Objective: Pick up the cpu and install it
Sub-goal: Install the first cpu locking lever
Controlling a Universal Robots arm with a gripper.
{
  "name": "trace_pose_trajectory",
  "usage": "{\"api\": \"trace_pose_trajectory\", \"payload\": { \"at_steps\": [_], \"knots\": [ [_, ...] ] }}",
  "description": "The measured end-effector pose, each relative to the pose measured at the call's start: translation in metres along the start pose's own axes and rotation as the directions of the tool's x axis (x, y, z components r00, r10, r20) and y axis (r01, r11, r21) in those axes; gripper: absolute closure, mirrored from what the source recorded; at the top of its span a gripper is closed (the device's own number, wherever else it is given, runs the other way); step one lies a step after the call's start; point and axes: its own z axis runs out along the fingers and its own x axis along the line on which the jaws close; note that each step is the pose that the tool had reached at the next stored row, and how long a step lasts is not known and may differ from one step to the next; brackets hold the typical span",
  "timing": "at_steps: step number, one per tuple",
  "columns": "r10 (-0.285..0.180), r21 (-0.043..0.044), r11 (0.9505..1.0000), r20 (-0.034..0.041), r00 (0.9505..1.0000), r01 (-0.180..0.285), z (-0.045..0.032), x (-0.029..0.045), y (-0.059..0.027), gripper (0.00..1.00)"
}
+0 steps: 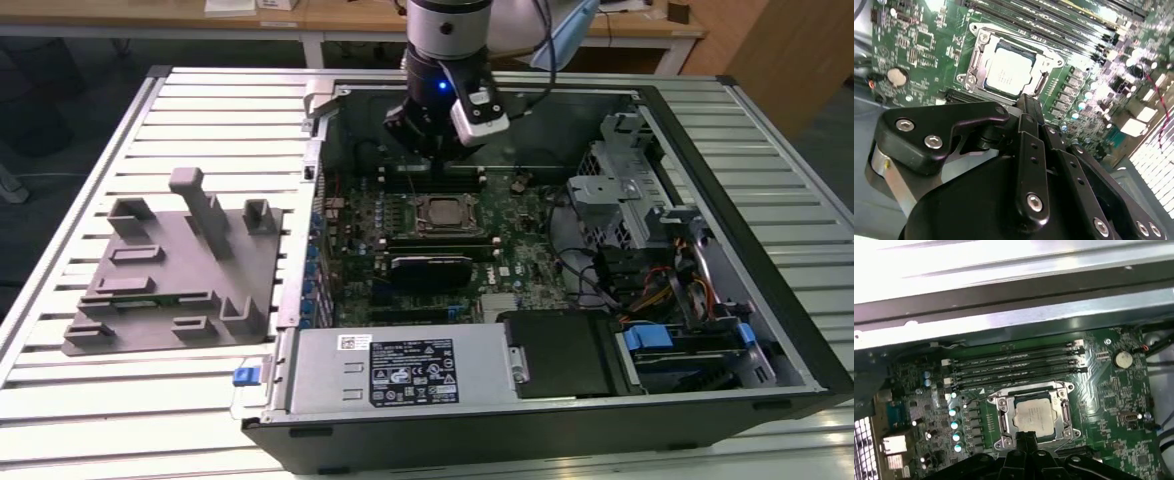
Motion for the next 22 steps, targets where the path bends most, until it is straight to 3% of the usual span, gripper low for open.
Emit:
{"api": "trace_pose_trajectory", "payload": {
  "at_steps": [4,10,15,20,22],
  "knots": [
    [-0.073,-0.0013,0.9974,-0.001,0.9974,0.073,0.0,0.0,0.0,0.89],
    [-0.166,-0.0031,0.9862,-0.002,0.9862,0.166,0.0,0.0,0.0,0.89],
    [-0.234,-0.0046,0.9721,-0.0027,0.9721,0.234,0.0,0.0,0.0,0.89],
    [-0.304,-0.006,0.9528,-0.0034,0.9528,0.303,0.0,0.0,0.0,0.89],
    [-0.317,-0.0065,0.9486,-0.0033,0.9486,0.316,0.0,0.0013,-0.0003,0.89]
  ]
}}
